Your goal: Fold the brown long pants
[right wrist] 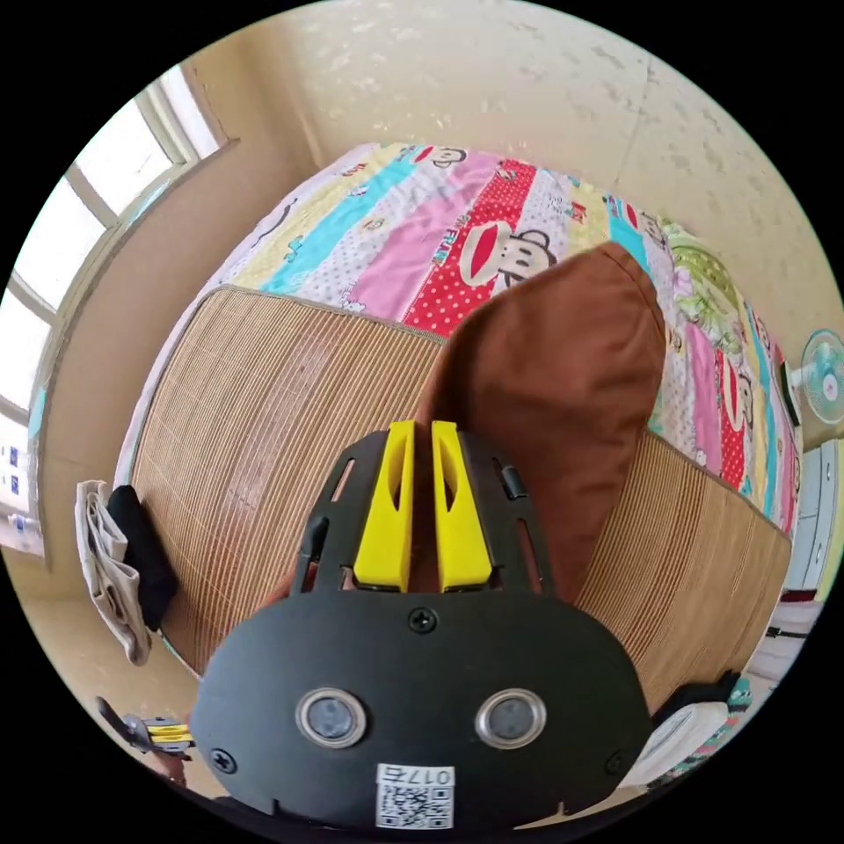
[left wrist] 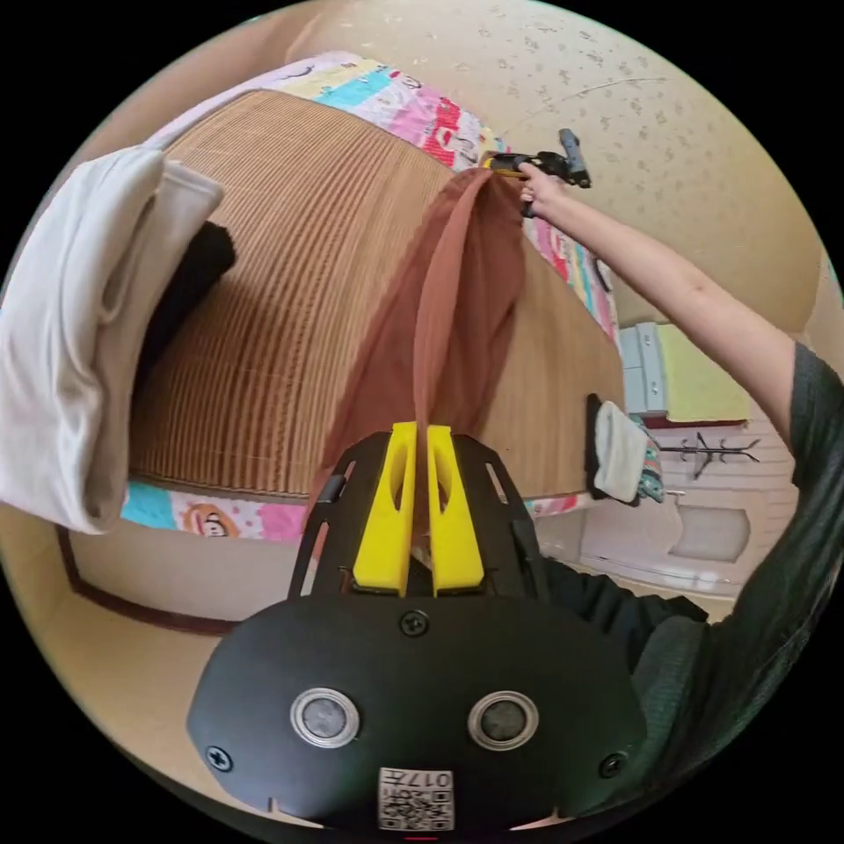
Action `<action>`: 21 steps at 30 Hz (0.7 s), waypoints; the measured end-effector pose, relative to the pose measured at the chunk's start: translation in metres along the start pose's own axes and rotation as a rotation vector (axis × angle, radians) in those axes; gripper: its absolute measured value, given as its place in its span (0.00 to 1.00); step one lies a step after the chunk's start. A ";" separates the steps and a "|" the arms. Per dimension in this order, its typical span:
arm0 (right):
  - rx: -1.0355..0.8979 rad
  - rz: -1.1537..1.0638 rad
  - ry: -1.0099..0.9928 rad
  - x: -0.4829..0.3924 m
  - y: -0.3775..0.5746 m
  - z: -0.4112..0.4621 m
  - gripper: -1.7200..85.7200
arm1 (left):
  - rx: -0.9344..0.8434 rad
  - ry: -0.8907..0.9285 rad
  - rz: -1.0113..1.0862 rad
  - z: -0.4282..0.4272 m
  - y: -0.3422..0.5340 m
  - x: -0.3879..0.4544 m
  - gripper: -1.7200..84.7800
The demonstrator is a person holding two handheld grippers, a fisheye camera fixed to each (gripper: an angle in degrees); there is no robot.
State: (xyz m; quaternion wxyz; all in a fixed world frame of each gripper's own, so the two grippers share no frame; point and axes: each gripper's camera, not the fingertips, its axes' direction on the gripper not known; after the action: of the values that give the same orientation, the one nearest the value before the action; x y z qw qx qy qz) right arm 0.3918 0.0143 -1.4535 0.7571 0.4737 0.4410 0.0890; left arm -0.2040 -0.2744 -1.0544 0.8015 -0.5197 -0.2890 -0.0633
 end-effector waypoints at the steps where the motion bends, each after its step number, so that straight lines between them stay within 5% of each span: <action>1: 0.018 0.019 -0.033 0.002 0.012 0.008 0.05 | -0.051 -0.005 -0.005 0.010 -0.003 -0.012 0.02; 9: -0.110 -0.177 -0.266 0.031 0.223 0.012 0.10 | -0.152 0.001 0.045 0.012 -0.011 -0.022 0.02; 13: -0.274 0.069 -0.592 0.071 0.363 0.036 0.14 | -0.178 0.005 0.051 -0.002 -0.016 -0.014 0.02; 17: -0.232 0.308 -0.861 0.076 0.452 0.067 0.16 | -0.203 0.030 0.038 -0.017 -0.020 -0.010 0.01; 21: -0.241 0.327 -0.937 0.046 0.474 0.100 0.15 | -0.227 -0.007 0.066 -0.036 -0.024 0.003 0.01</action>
State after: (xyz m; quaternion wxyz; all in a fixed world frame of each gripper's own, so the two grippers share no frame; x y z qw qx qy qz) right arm 0.6282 0.2296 -1.0866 0.8991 0.4347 -0.0392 0.0345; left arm -0.1963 -0.3159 -1.0442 0.7381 -0.6166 -0.2655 -0.0672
